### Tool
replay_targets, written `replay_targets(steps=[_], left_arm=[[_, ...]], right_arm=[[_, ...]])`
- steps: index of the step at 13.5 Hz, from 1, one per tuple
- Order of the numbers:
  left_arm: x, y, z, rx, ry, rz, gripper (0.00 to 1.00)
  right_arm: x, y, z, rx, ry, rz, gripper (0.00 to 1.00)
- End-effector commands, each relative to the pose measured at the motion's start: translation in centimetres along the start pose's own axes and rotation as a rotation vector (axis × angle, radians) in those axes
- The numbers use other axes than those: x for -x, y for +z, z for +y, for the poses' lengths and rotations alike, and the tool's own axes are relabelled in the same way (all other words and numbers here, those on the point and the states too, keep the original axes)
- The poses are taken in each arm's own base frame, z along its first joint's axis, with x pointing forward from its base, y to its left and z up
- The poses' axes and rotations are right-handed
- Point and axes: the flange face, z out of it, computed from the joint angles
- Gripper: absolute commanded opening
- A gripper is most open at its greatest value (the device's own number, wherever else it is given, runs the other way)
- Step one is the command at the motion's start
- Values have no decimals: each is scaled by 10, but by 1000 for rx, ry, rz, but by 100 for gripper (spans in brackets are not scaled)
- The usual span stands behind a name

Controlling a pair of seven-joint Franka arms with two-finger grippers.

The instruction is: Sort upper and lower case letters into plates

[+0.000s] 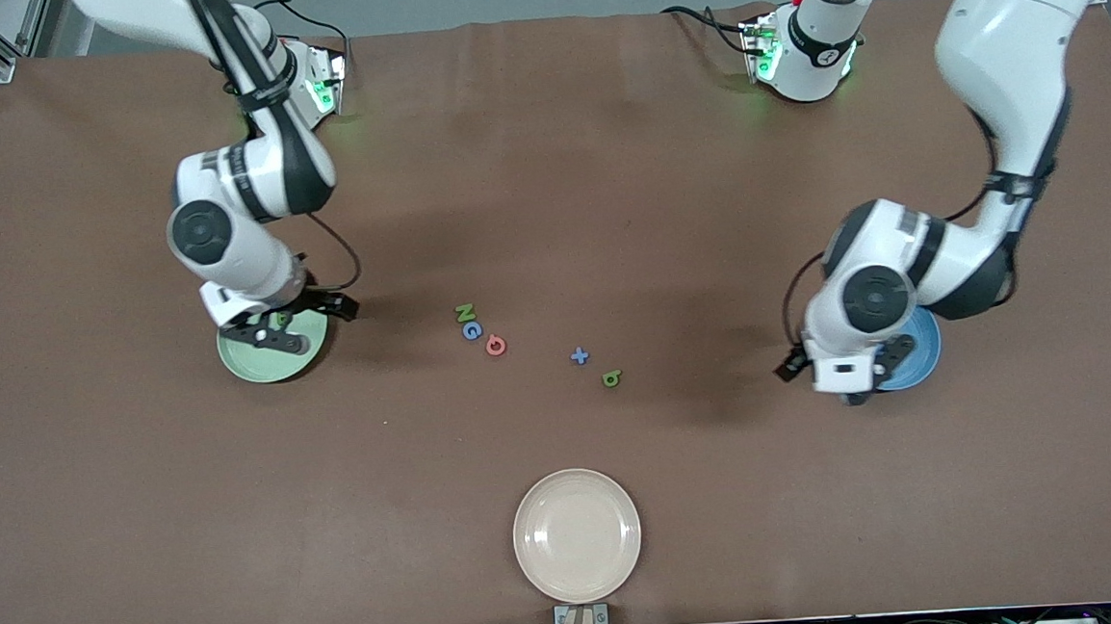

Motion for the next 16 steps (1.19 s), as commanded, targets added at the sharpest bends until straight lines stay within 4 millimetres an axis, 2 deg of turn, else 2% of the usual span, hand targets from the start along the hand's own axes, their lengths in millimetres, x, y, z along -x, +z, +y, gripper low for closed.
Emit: replay_targets(steps=[1, 2, 4, 6, 9, 12, 13, 16], left_arm=[[43, 6, 53, 35, -82, -39, 100], [61, 7, 72, 51, -111, -44, 99], [84, 10, 99, 78, -180, -61, 99], [109, 11, 121, 120, -240, -75, 98], [142, 22, 144, 219, -305, -114, 95], [162, 32, 158, 223, -287, -80, 87], [165, 36, 163, 225, -287, -73, 86], [165, 41, 167, 222, -286, -58, 83]], right_arm=[[14, 8, -43, -20, 112, 19, 100], [19, 15, -63, -25, 148, 29, 100], [26, 28, -108, -29, 221, 52, 100], [29, 45, -135, -16, 241, 79, 100], [29, 66, -138, 7, 209, 106, 100], [27, 90, -136, 30, 203, 126, 100], [28, 97, -135, 43, 197, 128, 100], [29, 100, -136, 51, 186, 133, 100]])
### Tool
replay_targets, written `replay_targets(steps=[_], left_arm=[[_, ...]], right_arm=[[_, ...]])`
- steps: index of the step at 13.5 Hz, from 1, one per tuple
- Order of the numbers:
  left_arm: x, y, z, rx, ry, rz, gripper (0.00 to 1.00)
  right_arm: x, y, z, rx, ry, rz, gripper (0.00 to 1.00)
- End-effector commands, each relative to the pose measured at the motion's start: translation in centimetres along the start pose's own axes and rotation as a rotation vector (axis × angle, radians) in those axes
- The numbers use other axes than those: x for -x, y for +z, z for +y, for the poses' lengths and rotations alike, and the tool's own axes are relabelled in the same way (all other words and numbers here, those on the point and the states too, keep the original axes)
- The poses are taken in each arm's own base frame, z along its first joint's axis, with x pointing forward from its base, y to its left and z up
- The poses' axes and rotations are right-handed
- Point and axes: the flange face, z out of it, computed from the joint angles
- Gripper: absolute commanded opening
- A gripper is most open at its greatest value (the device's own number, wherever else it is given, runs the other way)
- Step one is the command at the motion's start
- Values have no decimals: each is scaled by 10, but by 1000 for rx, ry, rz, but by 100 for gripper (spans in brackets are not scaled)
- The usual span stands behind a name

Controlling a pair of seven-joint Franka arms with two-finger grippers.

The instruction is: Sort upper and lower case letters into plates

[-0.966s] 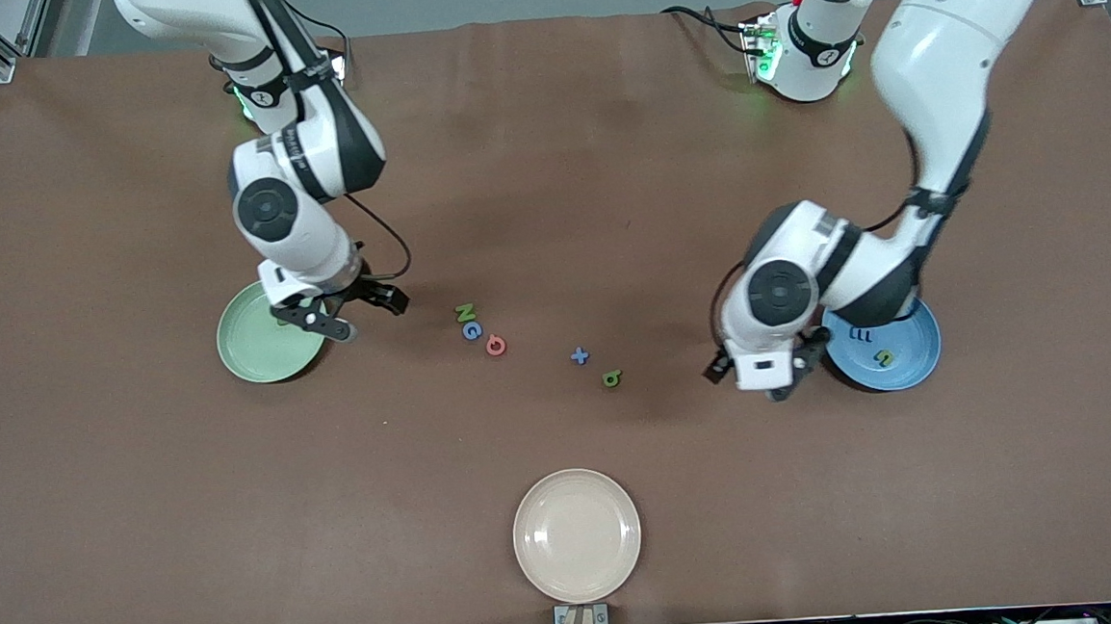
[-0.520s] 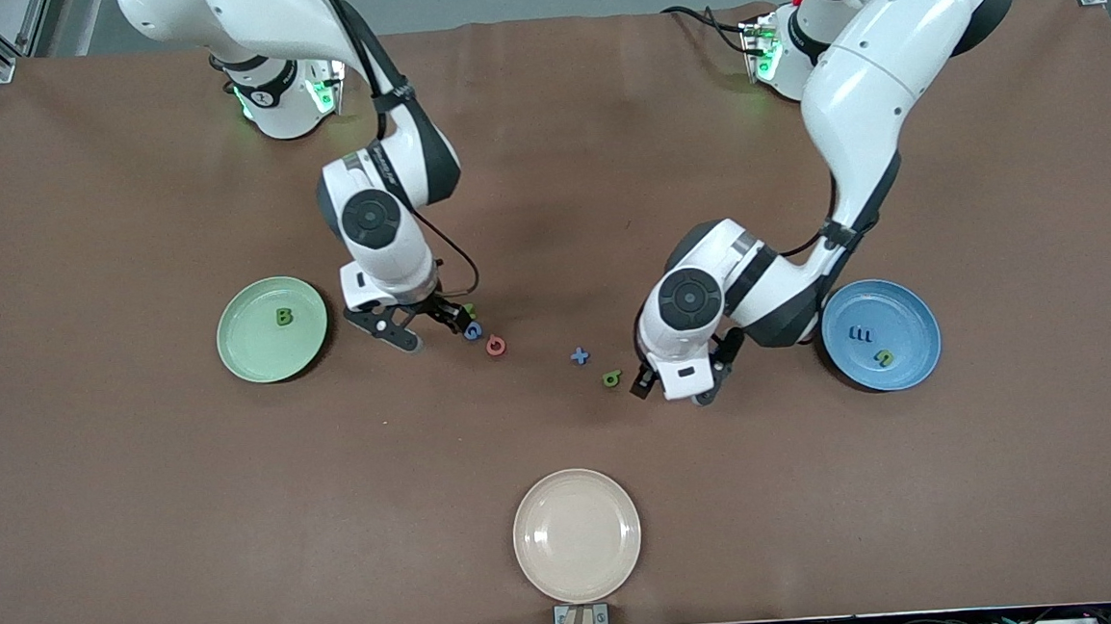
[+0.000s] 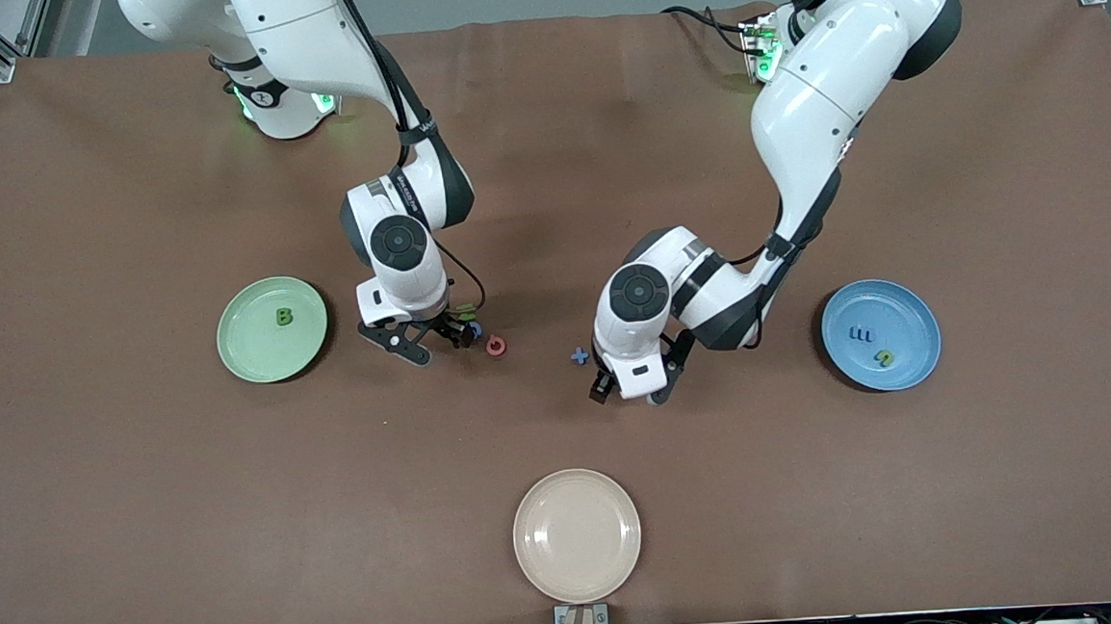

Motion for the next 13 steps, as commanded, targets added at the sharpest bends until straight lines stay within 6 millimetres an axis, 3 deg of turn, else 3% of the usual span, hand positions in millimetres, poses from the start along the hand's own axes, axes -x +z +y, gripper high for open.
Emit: replay_targets(steps=[1, 8, 10, 13], left_arm=[[-5, 2, 9, 11, -17, 2, 81], [5, 21, 5, -14, 6, 33, 59], [9, 23, 4, -19, 7, 28, 40], [2, 19, 2, -39, 13, 58, 0]], right_arm=[[1, -2, -4, -3, -5, 12, 100], [24, 3, -13, -5, -14, 12, 99], [26, 3, -14, -5, -10, 9, 99], [37, 3, -19, -28, 20, -23, 99]])
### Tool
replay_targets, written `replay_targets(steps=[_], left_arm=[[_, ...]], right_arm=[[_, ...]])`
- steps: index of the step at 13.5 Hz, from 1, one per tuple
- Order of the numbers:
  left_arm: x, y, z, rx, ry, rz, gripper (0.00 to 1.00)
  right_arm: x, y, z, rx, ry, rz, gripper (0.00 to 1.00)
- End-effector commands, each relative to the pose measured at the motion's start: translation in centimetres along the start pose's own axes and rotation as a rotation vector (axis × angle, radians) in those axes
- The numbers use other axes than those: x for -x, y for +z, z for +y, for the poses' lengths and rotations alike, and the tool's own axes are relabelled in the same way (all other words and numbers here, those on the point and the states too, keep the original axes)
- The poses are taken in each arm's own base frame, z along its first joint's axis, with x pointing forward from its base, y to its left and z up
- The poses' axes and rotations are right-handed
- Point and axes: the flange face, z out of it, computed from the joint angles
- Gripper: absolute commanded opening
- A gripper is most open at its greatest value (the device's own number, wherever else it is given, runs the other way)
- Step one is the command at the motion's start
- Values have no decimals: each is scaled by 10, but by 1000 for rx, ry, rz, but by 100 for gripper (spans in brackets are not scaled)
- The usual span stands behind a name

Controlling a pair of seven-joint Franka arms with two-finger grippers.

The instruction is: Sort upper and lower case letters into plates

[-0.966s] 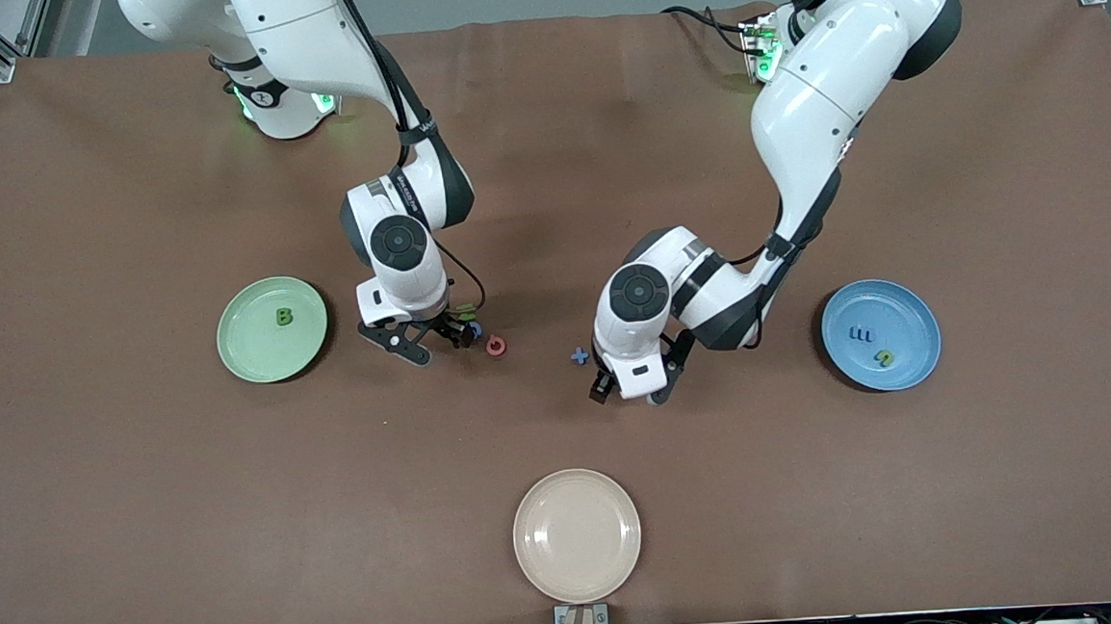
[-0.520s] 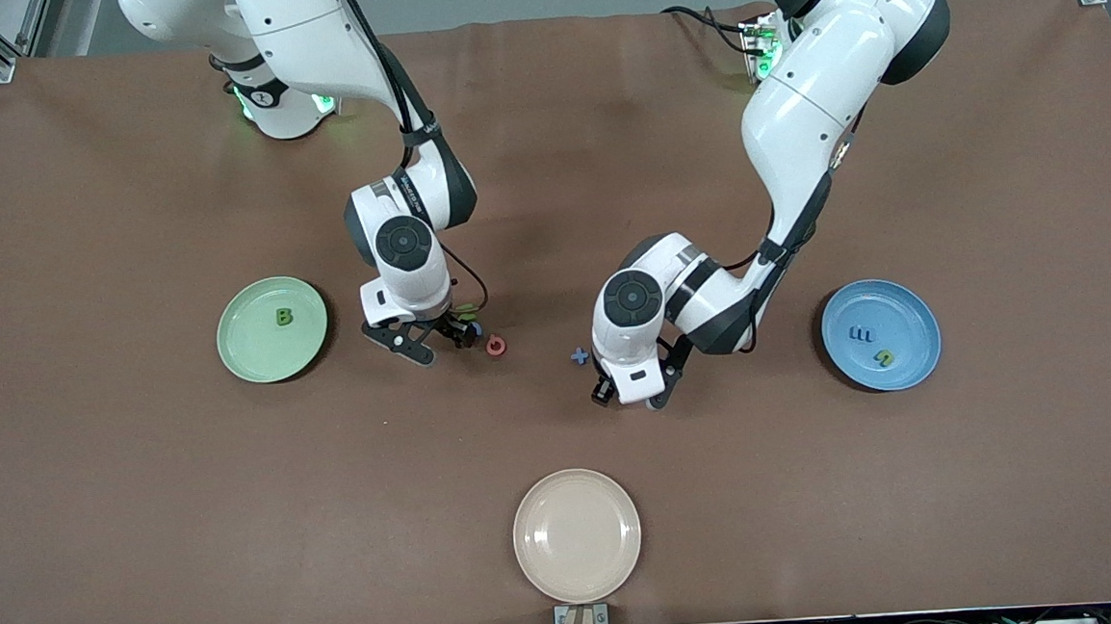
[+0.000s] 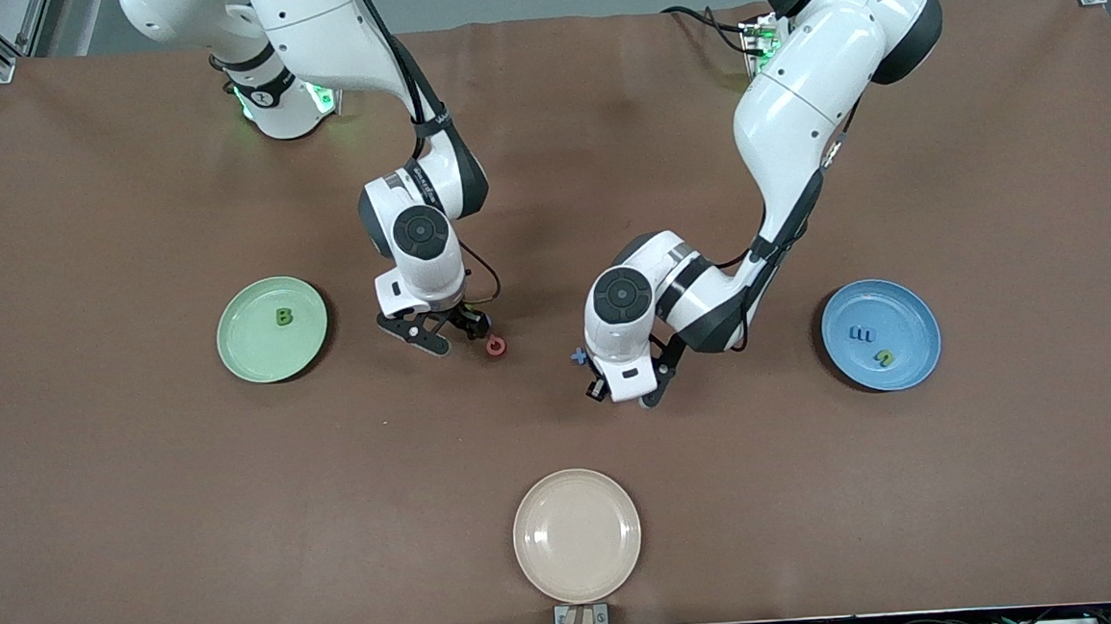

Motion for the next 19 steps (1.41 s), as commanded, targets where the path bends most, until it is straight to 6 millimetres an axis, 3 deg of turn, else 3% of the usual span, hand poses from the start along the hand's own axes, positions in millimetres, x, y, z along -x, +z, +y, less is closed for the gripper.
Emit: replay_targets(steps=[1, 3, 5, 6, 9, 11, 13, 16, 17, 18, 19], left_arm=[[-7, -2, -3, -58, 3, 47, 0], [-28, -30, -7, -96, 21, 114, 0], [-49, -57, -26, -183, 88, 165, 0], [-70, -75, -34, -191, 122, 189, 0], [-137, -104, -83, -205, 229, 201, 0], [-173, -104, -114, -193, 278, 182, 0], [-226, -103, -147, -201, 333, 152, 0], [-305, -84, -195, -175, 375, 99, 0], [-324, -77, -210, -163, 390, 87, 1], [-330, -68, -218, -155, 394, 76, 4], [-335, -60, -223, -148, 387, 65, 16]], right_arm=[[9, 1, -5, -28, 49, -26, 98], [13, 2, -6, -35, 64, -42, 95], [10, 5, -3, -41, 100, -63, 91], [10, 6, -1, -45, 118, -74, 90], [10, 5, -1, -61, 161, -101, 83], [11, 5, -1, -62, 189, -106, 78], [12, 5, -1, -59, 192, -108, 72], [12, 4, -1, -57, 192, -111, 53], [10, 4, 0, -57, 195, -110, 44], [10, 3, 0, -58, 195, -112, 34], [10, 2, 0, -59, 195, -112, 27]])
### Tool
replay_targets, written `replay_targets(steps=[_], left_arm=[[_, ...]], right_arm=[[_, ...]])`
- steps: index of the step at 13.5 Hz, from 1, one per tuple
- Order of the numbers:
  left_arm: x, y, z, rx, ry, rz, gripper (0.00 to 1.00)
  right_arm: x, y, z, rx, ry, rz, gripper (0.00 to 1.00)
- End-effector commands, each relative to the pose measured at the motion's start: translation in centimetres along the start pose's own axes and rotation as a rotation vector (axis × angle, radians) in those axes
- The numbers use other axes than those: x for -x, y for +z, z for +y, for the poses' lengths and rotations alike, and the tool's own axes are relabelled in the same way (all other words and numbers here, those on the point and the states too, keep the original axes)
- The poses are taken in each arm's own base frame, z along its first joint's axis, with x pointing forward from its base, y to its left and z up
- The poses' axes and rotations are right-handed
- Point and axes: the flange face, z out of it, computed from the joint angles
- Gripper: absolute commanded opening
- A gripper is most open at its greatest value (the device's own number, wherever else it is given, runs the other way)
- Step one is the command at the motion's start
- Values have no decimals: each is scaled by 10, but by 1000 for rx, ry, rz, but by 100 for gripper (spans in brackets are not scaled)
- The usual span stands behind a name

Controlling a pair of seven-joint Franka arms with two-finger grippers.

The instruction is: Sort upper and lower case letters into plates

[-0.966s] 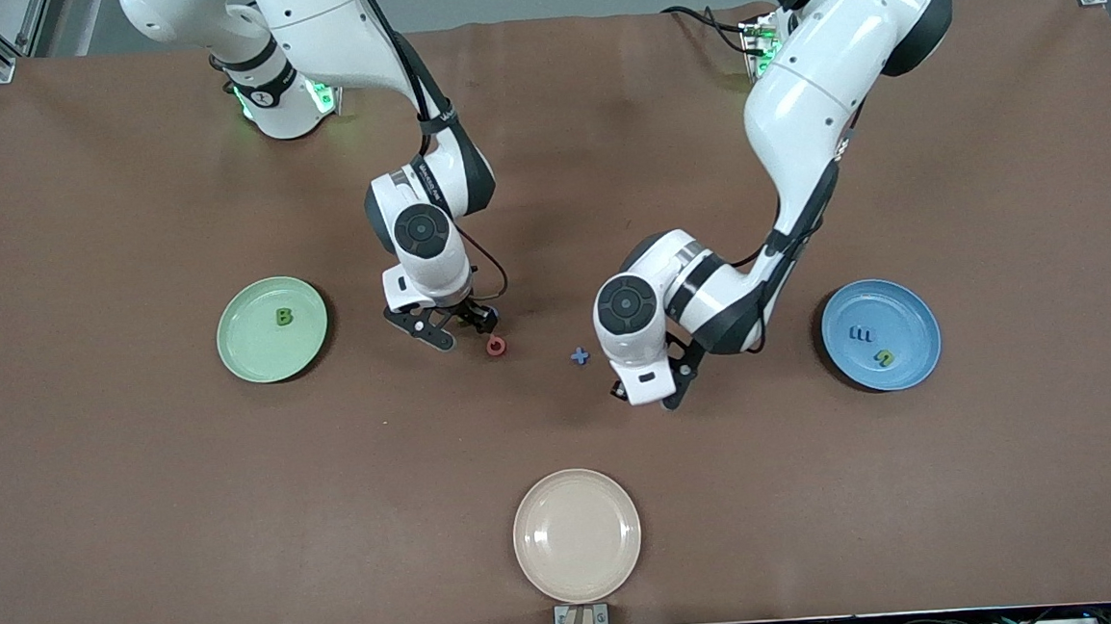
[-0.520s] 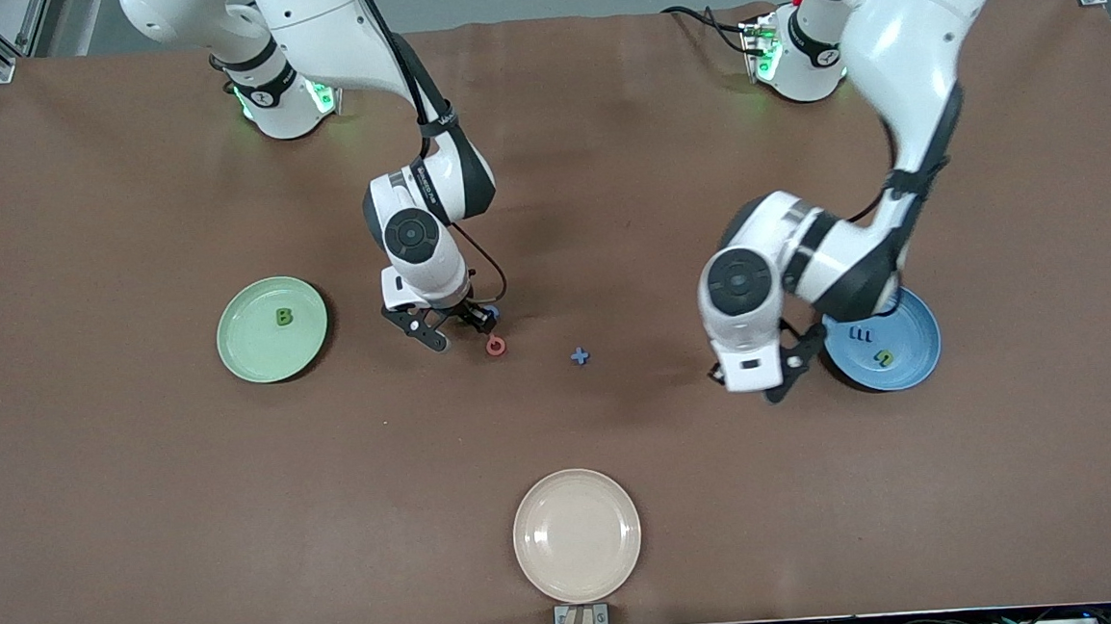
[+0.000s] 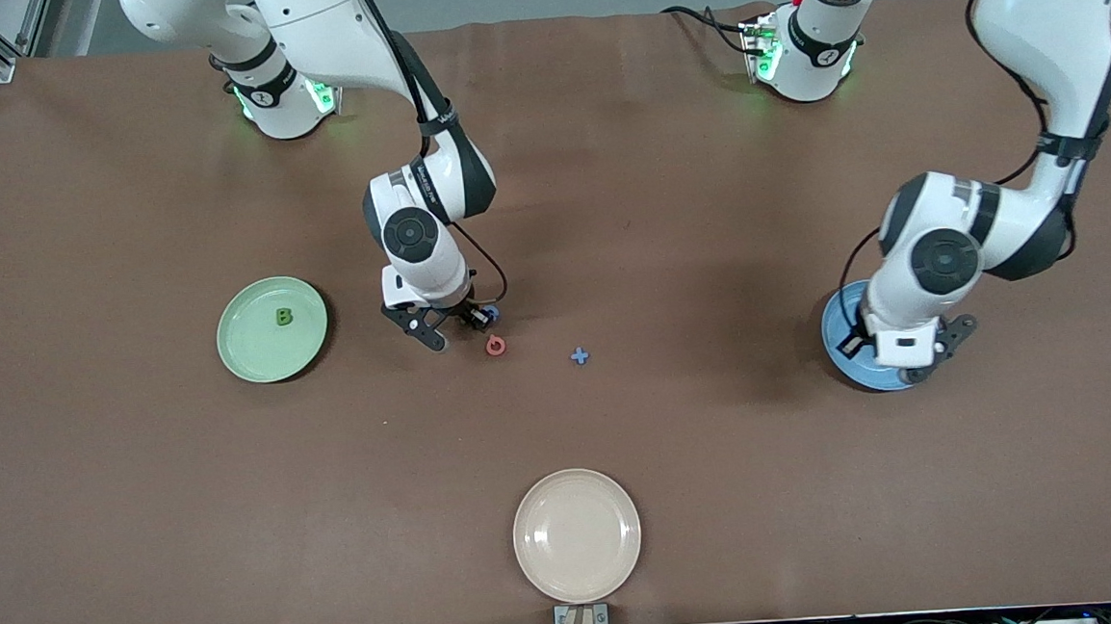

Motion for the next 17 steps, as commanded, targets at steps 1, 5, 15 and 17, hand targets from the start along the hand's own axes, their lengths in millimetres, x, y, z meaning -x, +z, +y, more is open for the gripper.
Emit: replay_targets(steps=[1, 5, 15, 17], left_arm=[[11, 12, -8, 12, 22, -6, 51], [27, -16, 22, 51, 22, 8, 99], [222, -67, 272, 235, -198, -116, 99], [232, -59, 303, 202, -235, -117, 99]], right_arm=[[3, 8, 5, 10, 21, -6, 21], [3, 5, 5, 9, 22, -11, 2], [-73, -76, 47, 19, -136, -71, 0], [-112, -85, 85, 16, -225, -68, 0]])
